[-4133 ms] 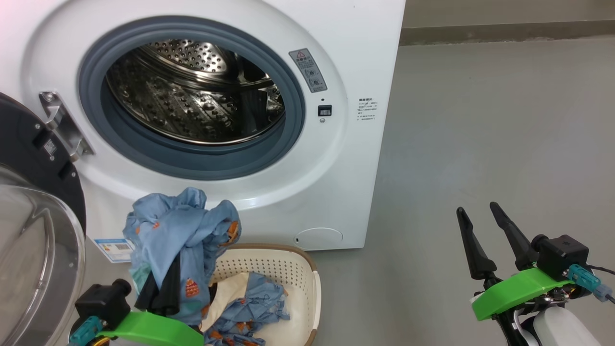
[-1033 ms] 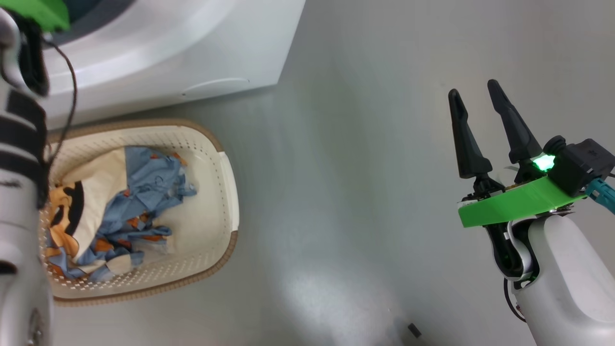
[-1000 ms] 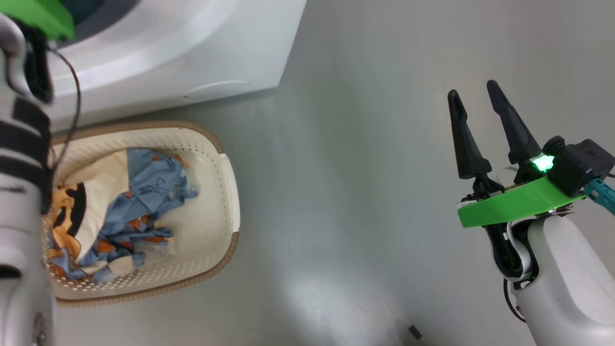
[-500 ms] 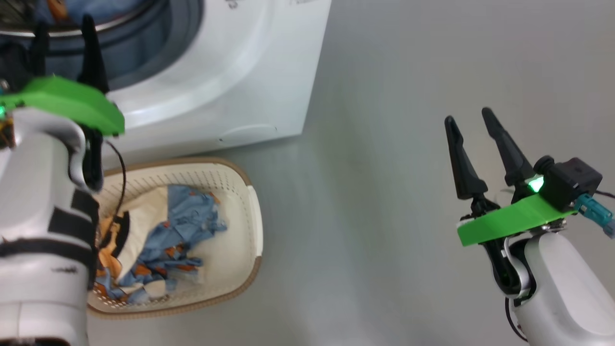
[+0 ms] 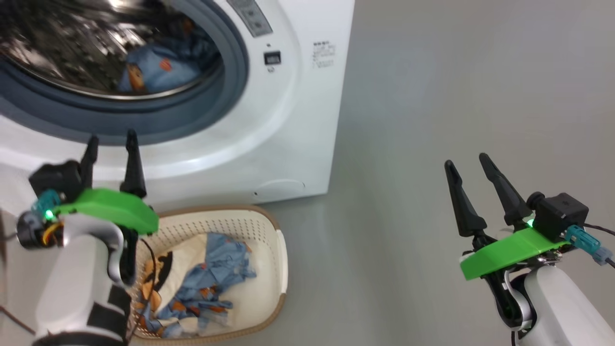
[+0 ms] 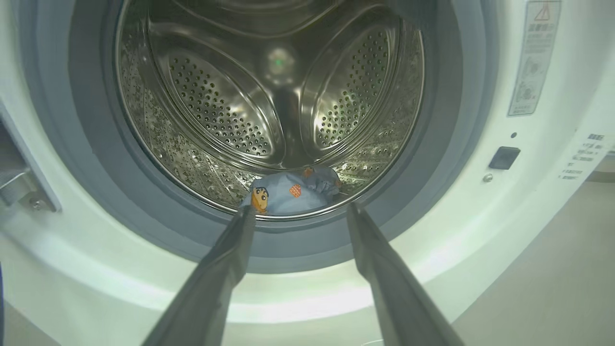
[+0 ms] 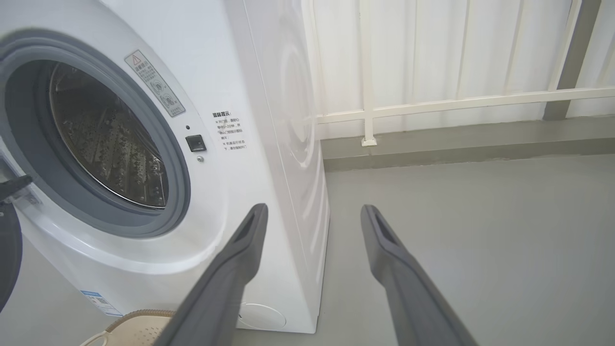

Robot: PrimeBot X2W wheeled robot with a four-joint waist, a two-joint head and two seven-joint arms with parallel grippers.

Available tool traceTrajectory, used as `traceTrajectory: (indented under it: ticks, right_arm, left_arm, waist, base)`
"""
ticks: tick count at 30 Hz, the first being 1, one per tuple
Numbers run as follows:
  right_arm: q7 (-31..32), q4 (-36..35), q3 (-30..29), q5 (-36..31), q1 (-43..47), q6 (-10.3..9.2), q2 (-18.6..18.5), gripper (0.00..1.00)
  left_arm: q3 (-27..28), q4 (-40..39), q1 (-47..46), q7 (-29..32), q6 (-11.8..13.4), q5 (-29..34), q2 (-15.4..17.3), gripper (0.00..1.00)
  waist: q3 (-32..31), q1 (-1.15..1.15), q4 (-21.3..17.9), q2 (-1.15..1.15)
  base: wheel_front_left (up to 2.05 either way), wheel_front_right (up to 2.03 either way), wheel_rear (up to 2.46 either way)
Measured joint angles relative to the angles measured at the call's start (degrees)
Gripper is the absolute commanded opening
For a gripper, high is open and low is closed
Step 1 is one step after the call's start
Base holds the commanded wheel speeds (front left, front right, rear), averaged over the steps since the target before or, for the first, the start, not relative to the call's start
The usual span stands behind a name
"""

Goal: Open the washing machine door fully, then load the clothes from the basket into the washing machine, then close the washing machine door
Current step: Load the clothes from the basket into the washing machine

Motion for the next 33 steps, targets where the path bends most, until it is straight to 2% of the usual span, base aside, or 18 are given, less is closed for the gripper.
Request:
traceTrajectory:
  ticks: [8, 19, 33]
  right_arm:
    - [0.0, 0.3, -0.7, 0.0, 1.9, 0.0, -0.5, 1.0]
    - [0.0, 0.8, -0.8, 0.2, 4.9, 0.0, -0.9, 1.0]
    - [0.0, 0.6, -1.4, 0.5, 6.8, 0.0, -1.0, 1.0]
  left_arm:
    - [0.1, -7.1, 9.1, 0.0, -0.9, 0.6, -1.0, 1.0]
    - [0.6, -15.5, 21.6, 0.0, -0.9, 0.5, -1.3, 1.0]
    - [0.8, -25.7, 31.0, 0.6, 1.7, 0.4, -1.4, 1.0]
  waist:
    - [-5.0, 0.01, 2.7, 0.0]
    - [-10.6, 0.01, 5.8, 0.0]
    - [-12.5, 0.02, 7.6, 0.0]
  base:
    - [0.0, 0.0, 0.0]
    - [0.0, 0.0, 0.0]
    - [0.0, 0.0, 0.0]
